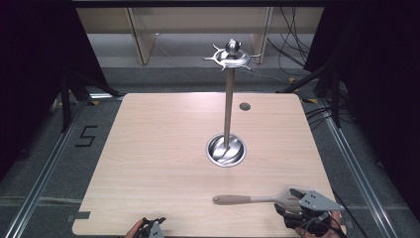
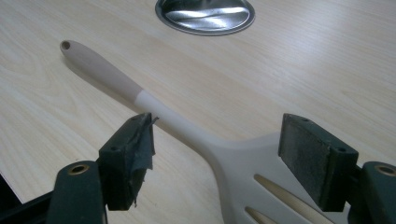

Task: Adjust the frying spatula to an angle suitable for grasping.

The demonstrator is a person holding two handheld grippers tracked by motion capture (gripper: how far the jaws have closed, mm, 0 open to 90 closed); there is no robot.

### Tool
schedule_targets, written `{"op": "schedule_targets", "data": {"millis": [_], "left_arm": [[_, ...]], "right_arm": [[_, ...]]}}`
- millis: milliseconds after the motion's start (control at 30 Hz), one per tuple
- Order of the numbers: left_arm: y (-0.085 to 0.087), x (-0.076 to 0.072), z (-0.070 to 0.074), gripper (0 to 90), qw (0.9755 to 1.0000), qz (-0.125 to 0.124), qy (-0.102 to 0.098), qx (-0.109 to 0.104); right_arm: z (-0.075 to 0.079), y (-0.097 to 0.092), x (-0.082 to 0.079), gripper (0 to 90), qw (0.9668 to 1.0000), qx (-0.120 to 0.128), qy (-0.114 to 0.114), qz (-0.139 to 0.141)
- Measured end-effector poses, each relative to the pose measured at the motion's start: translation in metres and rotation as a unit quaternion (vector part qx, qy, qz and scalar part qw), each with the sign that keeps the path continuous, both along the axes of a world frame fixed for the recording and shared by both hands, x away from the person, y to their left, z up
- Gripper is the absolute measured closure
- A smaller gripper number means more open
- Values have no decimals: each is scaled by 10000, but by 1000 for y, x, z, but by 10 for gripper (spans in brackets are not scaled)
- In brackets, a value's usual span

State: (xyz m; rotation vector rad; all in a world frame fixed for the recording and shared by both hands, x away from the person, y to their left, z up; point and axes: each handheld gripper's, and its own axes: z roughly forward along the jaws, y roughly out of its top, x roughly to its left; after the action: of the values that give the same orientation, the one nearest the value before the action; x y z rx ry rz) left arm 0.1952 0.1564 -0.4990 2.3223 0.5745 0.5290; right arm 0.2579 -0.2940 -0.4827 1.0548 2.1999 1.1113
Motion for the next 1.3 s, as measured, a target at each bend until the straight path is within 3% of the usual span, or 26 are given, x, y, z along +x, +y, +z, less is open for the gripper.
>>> {"op": "schedule_targets", "data": {"millis": [100, 167, 333, 367, 433, 467, 500, 733, 767, 833, 1000, 1067, 1300], "left_arm": [[0, 0, 1, 156, 10000, 25, -62, 34], [0, 0, 0, 156, 9999, 61, -75, 54], [0, 0, 0, 156, 10000, 50, -63, 33], [0, 0, 0, 156, 10000, -6, 9, 0], [0, 0, 0, 156, 10000, -4, 9, -3], [0, 0, 0, 156, 10000, -4, 1, 5], [0, 0, 0, 156, 9999, 48, -94, 75], [-1, 0, -2, 156, 10000, 55, 43, 48], [-1, 0, -2, 156, 10000, 54, 65, 5], [-1, 0, -2, 156, 10000, 54, 58, 14], [-2, 0, -2, 156, 10000, 65, 55, 22], [-1, 1, -1, 156, 10000, 54, -46, 68], [-1, 1, -1, 156, 10000, 38, -1, 34]], "right_arm": [[0, 0, 0, 278, 10000, -22, -4, 11], [0, 2, -3, 278, 9997, 78, 229, -75], [-1, 2, -1, 277, 9998, -1, 188, 56], [-1, 2, 1, 271, 9998, -97, 63, 162], [-1, 2, 1, 269, 9995, -126, 123, 245], [-1, 4, -1, 268, 9997, -127, 151, 134], [-1, 4, 1, 266, 9994, -226, 61, 269], [0, 11, 3, 232, 9987, -206, 171, 434], [0, 14, 4, 226, 9983, -131, 260, 508], [3, 18, 8, 224, 9975, -270, 162, 631], [9, 26, 17, 224, 9952, -507, 224, 802], [11, 27, 20, 250, 9930, -598, 338, 958], [12, 39, 32, 296, 9864, -933, 604, 1213]]}}
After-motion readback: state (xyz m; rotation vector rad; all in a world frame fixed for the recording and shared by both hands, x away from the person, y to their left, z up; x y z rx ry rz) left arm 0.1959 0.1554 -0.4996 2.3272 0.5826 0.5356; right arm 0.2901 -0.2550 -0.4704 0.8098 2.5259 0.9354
